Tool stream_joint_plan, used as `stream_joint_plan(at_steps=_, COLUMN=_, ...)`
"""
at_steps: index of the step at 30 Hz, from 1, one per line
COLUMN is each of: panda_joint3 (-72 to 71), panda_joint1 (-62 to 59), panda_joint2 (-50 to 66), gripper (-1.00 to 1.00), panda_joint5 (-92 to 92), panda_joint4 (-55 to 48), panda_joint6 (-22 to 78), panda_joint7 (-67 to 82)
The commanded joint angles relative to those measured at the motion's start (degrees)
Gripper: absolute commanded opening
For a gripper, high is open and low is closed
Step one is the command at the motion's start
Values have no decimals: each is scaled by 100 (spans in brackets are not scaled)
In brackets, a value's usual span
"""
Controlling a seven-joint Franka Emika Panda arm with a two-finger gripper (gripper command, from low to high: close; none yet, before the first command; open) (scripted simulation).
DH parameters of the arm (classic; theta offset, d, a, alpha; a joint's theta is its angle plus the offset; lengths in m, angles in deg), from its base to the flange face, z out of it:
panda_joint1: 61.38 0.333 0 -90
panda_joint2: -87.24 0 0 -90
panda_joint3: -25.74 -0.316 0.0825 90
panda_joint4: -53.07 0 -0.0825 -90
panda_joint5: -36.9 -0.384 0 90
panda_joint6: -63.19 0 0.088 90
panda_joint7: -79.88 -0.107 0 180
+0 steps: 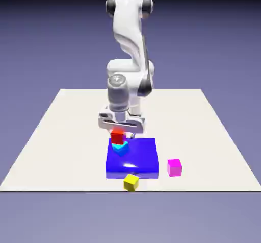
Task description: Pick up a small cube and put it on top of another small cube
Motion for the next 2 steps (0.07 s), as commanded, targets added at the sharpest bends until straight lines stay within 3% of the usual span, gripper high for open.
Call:
stream_joint_plan(at_steps=1, panda_joint3=3, panda_joint1=-4, panda_joint2=-156, gripper=100, panda_joint5=11, panda_joint4=-94, panda_joint6=249, panda_joint7=-8)
stream_joint_plan(at_steps=2, panda_joint3=6, panda_joint1=-7, panda_joint2=-293, gripper=100, panda_joint5=20, panda_joint4=-176, panda_joint6=469, panda_joint7=-14)
